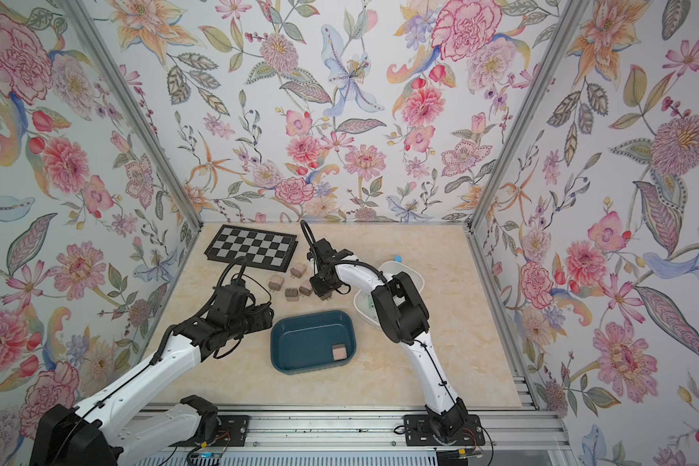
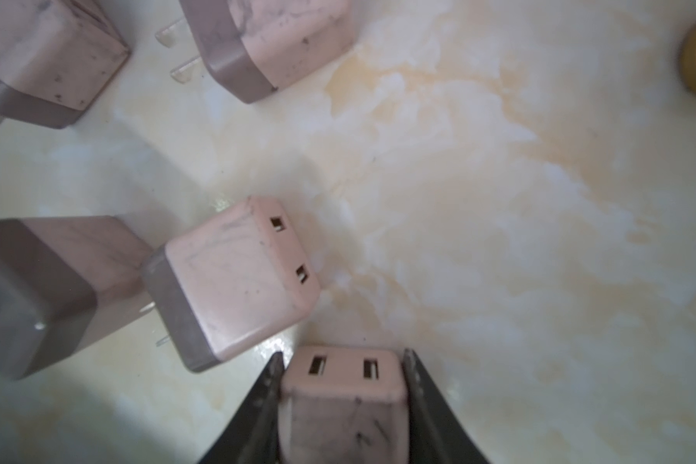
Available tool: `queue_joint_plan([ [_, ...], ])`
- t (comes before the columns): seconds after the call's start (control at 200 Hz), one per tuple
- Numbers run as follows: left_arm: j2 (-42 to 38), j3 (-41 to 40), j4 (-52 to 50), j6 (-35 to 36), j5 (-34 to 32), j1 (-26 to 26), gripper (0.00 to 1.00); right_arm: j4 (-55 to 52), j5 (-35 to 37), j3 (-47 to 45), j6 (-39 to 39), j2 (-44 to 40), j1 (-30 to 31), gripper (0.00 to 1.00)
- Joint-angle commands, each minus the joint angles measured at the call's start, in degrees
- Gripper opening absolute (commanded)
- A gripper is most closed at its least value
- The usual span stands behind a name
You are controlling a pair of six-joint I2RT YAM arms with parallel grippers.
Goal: Place the plugs by color into the storage box
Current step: Pick up the plug from the center of the board, then move the storage box to the center of the board, then place the plug in the storage box.
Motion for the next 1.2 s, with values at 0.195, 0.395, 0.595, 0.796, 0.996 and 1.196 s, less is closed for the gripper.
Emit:
queue_joint_plan([
  [0.195,1.67,1.90,2.81,-0.18,-1.67,0.66,0.81,-2.24,2.11,-6.96,0.72,-16.95,0.64,0.33],
  [0.395,2.25,2.07,3.82,-0.10,-1.67,0.76,0.82,-2.37,2.63,-15.10,2.83,-23.28,5.02,0.33],
  [0.595,1.50,2.03,3.70,-0.45,-1.75,0.74,0.82,-1.53,3.68,-20.76,5.32,-23.51,10.97,0.33],
  [0.796,1.06,1.74,2.94,-0.59,-1.23,0.75,0.98,2.51,4.54,-22.66,6.78,-19.68,13.16,0.33],
  [0.996,-0.53,1.45,2.11,-0.79,-1.72,0.75,0.99,4.86,3.13,-22.77,7.89,-16.10,13.44,0.34],
  [1.196,-0.57,0.65,2.36,-0.98,-1.52,0.72,0.99,4.94,4.29,-25.36,7.99,-17.30,13.42,0.81],
])
